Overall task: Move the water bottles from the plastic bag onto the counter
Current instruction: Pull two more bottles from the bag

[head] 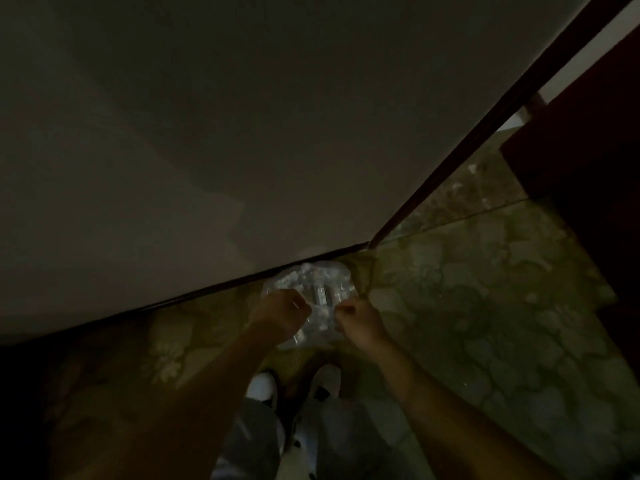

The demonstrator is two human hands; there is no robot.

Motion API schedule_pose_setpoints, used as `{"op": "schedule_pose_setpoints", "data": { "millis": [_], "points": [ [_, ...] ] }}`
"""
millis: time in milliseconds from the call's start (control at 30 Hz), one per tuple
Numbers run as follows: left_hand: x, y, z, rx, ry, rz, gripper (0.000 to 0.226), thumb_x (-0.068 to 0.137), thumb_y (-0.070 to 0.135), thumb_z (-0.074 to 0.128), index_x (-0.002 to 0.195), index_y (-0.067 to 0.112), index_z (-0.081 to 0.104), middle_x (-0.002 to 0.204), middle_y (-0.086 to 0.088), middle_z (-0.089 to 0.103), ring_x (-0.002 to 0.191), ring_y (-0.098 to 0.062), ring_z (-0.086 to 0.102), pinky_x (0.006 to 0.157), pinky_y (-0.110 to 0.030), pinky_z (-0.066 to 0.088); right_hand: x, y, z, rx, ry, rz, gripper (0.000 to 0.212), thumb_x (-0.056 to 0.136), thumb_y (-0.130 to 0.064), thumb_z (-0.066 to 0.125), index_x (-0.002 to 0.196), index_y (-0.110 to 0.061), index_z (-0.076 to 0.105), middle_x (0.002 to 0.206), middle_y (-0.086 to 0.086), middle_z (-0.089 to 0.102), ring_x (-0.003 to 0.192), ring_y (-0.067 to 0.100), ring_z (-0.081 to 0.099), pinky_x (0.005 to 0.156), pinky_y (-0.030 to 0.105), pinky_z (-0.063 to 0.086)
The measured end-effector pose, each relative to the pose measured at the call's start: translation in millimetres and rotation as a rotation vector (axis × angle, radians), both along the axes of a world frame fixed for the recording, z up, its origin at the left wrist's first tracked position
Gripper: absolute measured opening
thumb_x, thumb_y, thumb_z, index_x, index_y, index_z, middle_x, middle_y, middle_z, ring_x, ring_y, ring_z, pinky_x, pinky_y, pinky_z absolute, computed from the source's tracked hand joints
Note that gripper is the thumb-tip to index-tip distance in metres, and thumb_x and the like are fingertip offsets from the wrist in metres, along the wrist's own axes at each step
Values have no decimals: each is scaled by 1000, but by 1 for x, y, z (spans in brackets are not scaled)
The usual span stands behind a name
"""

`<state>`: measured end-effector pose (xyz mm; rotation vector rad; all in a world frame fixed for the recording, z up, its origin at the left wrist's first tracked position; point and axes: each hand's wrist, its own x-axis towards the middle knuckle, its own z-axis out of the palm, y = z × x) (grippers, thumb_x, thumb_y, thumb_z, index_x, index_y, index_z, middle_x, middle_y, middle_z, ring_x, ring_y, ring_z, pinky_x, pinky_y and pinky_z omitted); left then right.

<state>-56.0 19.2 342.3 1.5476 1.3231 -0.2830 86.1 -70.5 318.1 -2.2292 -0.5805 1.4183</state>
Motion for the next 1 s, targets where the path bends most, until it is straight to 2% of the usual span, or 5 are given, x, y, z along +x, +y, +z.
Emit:
{"op": "schedule_pose_setpoints", "data": {
  "millis": [133, 300, 600, 733, 1000],
  "points": [
    [10, 11, -95, -15, -45, 48, 18, 92, 24, 64, 75, 27, 59, 90, -7, 71, 76, -19, 65, 80, -36, 58, 6, 17, -92, -43, -24, 35, 18, 94, -16, 54, 107, -12, 67, 106, 10, 68, 98, 24, 65, 87, 36, 55],
    [21, 26, -215, -5, -37, 28, 11, 95, 22, 58, 98, 18, 67, 96, -4, 73, 76, -11, 66, 74, -25, 56, 22, 44, -222, -72, -96, 116, 18, 96, -16, 52, 105, -12, 67, 93, 2, 61, 80, 12, 58, 61, 16, 42],
    [43, 57, -391, 2, -41, -18, 22, 98, 21, 52, 111, 17, 69, 111, -13, 70, 101, -30, 66, 92, -45, 54, 34, 85, -420, -137, -165, 351, 27, 97, -17, 54, 119, -3, 60, 118, 15, 63, 112, 29, 60, 84, 28, 43],
    [52, 64, -432, 2, -25, -101, 26, 100, 29, 50, 117, 17, 66, 114, -7, 67, 107, -25, 63, 96, -38, 50, 41, 94, -479, -169, -275, 401, 27, 94, -18, 58, 118, -5, 62, 122, 15, 63, 114, 31, 60, 90, 27, 46],
    [61, 53, -461, 31, -59, -106, 22, 99, 23, 49, 112, 16, 66, 110, -1, 65, 92, -15, 60, 68, -21, 44, 27, 111, -518, -248, -456, 433, 34, 100, -31, 47, 121, -9, 62, 128, 14, 60, 117, 29, 58, 99, 37, 44]
  ]
}}
